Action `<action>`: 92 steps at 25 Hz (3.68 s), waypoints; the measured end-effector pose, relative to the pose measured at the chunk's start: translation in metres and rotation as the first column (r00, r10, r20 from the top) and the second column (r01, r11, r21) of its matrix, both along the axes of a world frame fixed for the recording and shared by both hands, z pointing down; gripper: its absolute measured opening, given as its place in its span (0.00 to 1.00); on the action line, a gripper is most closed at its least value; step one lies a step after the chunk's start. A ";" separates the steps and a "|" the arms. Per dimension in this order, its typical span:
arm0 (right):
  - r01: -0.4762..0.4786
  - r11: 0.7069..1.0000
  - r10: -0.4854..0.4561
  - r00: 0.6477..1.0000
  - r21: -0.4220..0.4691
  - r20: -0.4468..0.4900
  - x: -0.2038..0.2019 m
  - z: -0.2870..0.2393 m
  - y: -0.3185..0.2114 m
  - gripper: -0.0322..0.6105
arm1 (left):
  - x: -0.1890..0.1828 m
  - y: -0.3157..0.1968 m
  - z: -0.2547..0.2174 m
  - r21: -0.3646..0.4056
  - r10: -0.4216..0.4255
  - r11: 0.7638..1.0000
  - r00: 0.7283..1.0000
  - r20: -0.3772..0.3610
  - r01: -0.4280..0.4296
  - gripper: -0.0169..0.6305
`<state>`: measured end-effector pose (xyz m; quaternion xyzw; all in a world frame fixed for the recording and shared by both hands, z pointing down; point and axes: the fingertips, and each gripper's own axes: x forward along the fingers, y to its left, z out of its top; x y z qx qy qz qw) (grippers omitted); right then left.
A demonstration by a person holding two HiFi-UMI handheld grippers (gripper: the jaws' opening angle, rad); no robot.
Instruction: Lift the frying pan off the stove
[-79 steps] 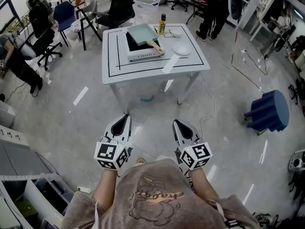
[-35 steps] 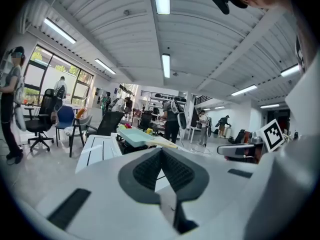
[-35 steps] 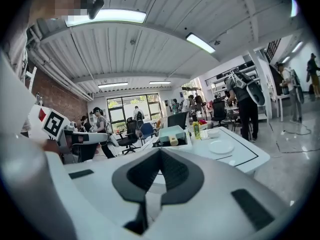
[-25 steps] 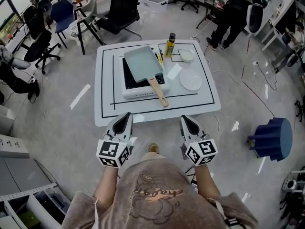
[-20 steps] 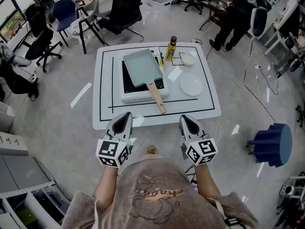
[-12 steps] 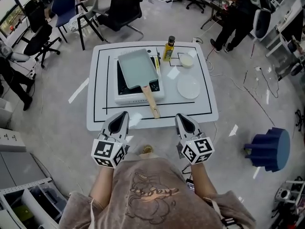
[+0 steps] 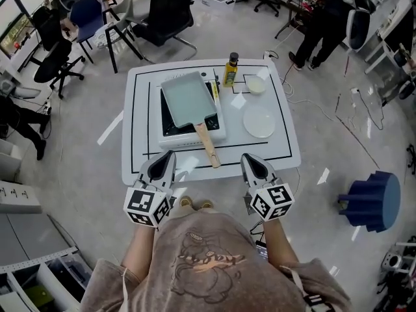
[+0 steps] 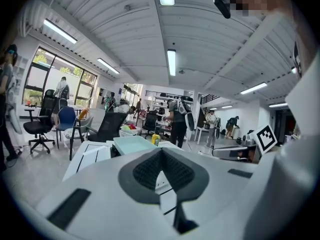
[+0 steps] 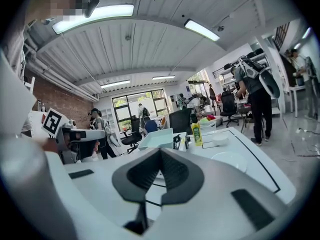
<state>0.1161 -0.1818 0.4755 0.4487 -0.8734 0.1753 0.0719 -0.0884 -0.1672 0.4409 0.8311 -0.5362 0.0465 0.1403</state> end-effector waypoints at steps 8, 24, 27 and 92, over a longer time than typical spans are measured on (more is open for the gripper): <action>-0.023 0.999 0.024 0.999 -0.030 0.034 -0.004 0.001 -0.004 0.05 | -0.010 -0.014 0.008 -0.039 0.034 0.999 0.999 -0.006 -0.034 0.04; 0.019 0.998 -0.017 0.999 -0.061 0.043 -0.035 0.004 -0.006 0.33 | -0.011 -0.030 0.027 -0.123 0.149 0.979 0.983 -0.108 -0.162 0.27; 0.043 0.996 -0.040 0.999 -0.075 0.037 -0.043 0.008 -0.006 0.46 | -0.012 -0.031 0.030 -0.127 0.155 0.977 0.981 -0.113 -0.169 0.27; 0.656 0.671 -0.508 0.747 -0.346 0.430 -0.118 0.057 -0.006 0.42 | 0.105 -0.078 0.102 -0.347 0.185 0.747 0.680 -0.710 -0.566 0.46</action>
